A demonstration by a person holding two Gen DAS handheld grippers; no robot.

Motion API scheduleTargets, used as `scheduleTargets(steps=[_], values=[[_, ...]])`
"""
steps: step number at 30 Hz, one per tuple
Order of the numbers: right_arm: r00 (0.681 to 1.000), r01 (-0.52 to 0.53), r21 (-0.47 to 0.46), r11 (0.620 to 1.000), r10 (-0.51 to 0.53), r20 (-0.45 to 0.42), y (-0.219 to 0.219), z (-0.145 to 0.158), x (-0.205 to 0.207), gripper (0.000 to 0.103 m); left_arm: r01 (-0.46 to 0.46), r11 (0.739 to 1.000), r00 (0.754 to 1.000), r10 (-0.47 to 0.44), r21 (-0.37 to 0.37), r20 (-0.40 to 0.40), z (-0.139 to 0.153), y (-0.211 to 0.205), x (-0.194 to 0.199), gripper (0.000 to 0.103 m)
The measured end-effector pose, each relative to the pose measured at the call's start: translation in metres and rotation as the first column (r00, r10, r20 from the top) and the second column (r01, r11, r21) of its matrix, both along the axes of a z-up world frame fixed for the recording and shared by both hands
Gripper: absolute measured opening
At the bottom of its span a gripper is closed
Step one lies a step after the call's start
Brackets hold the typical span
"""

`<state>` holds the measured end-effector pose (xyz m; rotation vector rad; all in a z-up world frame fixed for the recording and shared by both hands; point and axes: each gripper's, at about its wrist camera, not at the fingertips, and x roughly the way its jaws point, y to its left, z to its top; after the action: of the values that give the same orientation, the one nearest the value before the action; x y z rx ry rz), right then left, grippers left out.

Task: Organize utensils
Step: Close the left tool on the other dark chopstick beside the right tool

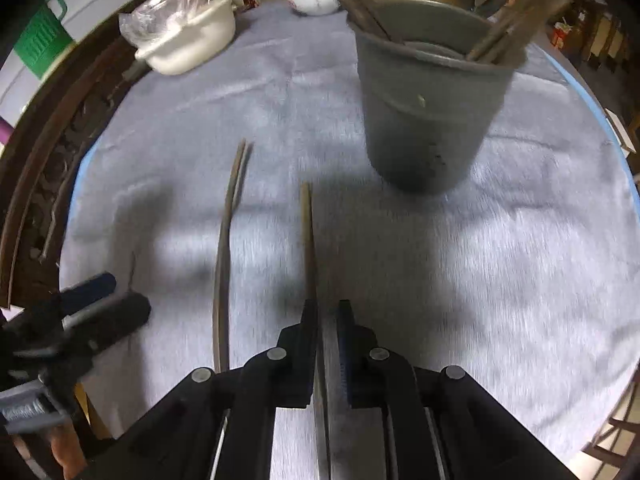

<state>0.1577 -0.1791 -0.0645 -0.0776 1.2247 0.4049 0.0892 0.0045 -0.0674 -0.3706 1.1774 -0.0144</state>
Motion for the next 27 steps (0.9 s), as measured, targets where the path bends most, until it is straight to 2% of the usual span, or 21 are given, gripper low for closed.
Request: scheduleTargets(steps=[4,8,13,17,20,22,23,24,25,27], values=[[1.0,-0.019,0.005,1.0,0.019,-0.012,-0.009,0.001,0.004,0.013,0.034,0.999,0.999,-0.034,0.012,-0.031,-0.003,-0.014,0.016,0.085],[1.0,-0.013,0.088,0.996,0.013,0.008,-0.02,0.015,0.0,0.013,-0.005,1.0,0.999,0.005,0.0,-0.035,-0.004,-0.009,0.02,0.085],[0.997,-0.075,0.017,0.997,0.075,-0.035,0.004,-0.011,-0.002,0.013,-0.042,0.999,0.998,0.042,-0.016,-0.052,-0.006,-0.002,0.021,0.084],[0.998,-0.067,-0.005,0.998,0.067,-0.016,0.002,-0.01,-0.001,0.006,-0.02,1.0,0.998,0.02,0.0,-0.062,-0.007,-0.009,0.026,0.083],[1.0,-0.007,0.005,1.0,0.007,-0.015,-0.023,-0.007,-0.002,0.006,0.022,1.0,0.996,-0.021,0.017,-0.092,-0.012,-0.024,0.038,0.066],[0.999,0.025,0.013,1.0,-0.025,-0.021,-0.037,-0.008,-0.002,0.006,0.052,0.998,0.99,-0.05,0.017,-0.131,-0.02,-0.033,0.045,0.045],[0.999,0.035,0.02,0.999,-0.035,-0.03,-0.042,-0.009,-0.002,0.006,0.077,0.997,0.983,-0.074,0.015,-0.167,-0.027,-0.037,0.048,0.038],[0.998,0.04,0.028,0.999,-0.039,-0.04,-0.045,-0.01,-0.001,0.006,0.094,0.994,0.984,-0.086,0.047,-0.155,-0.025,-0.04,0.048,0.03],[0.998,0.041,0.044,0.998,-0.039,-0.049,-0.048,-0.011,-0.001,0.006,0.123,0.99,0.98,-0.111,0.066,-0.166,-0.025,-0.043,0.047,0.009],[0.998,0.033,0.044,0.998,-0.031,-0.056,-0.042,-0.012,0.004,0.006,0.173,0.984,0.966,-0.159,0.053,-0.202,-0.029,-0.043,0.044,0.008]])
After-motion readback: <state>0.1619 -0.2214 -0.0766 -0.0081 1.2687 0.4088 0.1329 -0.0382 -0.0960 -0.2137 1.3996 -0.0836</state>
